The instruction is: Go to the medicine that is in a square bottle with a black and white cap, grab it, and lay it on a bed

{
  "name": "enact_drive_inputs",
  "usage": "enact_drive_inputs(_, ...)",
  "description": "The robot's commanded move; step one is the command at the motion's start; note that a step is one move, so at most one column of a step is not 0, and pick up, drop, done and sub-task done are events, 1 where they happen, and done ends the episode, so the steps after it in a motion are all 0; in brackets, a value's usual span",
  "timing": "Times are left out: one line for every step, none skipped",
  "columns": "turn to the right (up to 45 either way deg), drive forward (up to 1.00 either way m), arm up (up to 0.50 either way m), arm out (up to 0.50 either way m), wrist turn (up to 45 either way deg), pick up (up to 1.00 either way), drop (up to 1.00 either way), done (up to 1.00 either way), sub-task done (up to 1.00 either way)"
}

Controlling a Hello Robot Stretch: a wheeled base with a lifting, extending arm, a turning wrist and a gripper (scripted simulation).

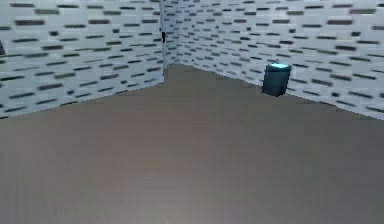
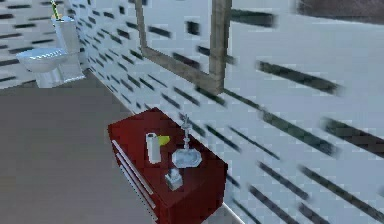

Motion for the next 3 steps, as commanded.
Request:
enact_drive_inputs(0.0, 0.00, 0.00, 0.42, 0.0, 0.00, 0.00, 0.00, 0.00)
enact_drive_inputs(0.0, 0.00, 0.00, 0.00, 45.0, 0.00, 0.00, 0.00, 0.00)
enact_drive_inputs(0.0, 0.00, 0.00, 0.00, 45.0, 0.00, 0.00, 0.00, 0.00)
